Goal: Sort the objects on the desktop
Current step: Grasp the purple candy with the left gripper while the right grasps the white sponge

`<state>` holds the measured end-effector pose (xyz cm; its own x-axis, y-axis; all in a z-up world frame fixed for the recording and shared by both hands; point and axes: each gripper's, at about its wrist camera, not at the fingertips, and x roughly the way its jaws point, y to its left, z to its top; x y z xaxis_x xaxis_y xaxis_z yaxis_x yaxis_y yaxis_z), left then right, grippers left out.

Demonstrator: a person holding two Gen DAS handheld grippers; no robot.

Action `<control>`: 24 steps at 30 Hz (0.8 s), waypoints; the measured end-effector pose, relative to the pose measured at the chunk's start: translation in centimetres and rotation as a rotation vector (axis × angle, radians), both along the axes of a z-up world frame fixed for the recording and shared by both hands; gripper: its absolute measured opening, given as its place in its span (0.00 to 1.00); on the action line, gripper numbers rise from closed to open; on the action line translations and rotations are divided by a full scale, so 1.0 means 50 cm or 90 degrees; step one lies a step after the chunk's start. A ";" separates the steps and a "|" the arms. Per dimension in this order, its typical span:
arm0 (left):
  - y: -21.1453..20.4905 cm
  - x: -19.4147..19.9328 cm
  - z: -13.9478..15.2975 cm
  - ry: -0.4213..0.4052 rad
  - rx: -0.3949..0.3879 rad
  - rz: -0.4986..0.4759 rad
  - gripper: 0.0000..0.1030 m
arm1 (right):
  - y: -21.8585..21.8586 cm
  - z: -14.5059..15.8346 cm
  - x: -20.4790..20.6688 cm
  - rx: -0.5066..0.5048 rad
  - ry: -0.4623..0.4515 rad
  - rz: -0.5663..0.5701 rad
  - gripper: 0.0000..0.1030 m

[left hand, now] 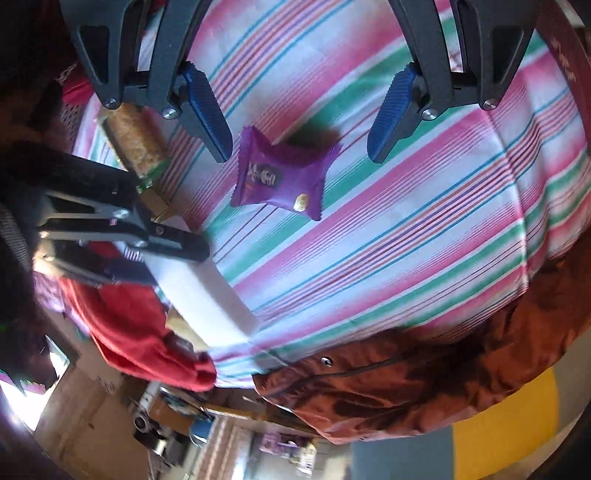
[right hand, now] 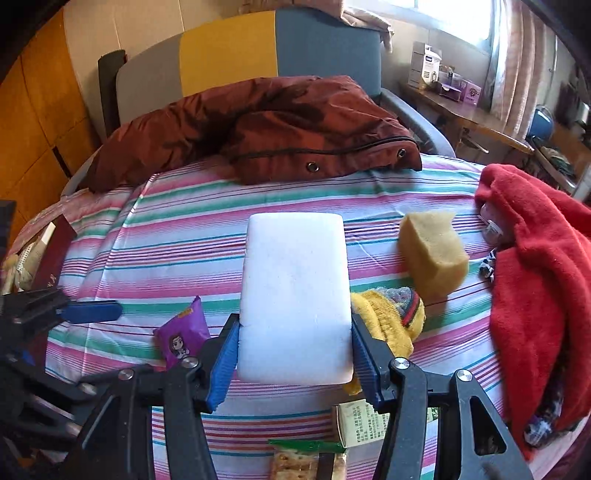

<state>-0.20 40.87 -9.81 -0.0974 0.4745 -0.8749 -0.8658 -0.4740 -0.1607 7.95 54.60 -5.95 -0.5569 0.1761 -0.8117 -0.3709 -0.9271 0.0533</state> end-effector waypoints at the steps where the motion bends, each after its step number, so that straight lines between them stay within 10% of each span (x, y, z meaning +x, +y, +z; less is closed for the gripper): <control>1: 0.008 -0.003 -0.006 -0.004 -0.002 -0.004 0.75 | -0.001 0.002 0.001 0.000 0.002 0.002 0.56; 24: 0.009 -0.026 -0.033 0.009 0.026 0.013 0.49 | -0.049 -0.019 -0.024 0.014 -0.021 0.079 0.56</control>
<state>-1.49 41.34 -11.47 -0.1194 0.5076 -0.8533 -0.8583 -0.4848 -0.1683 6.75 52.15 -6.90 -0.5484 0.1261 -0.8266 -0.2546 -0.9668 0.0214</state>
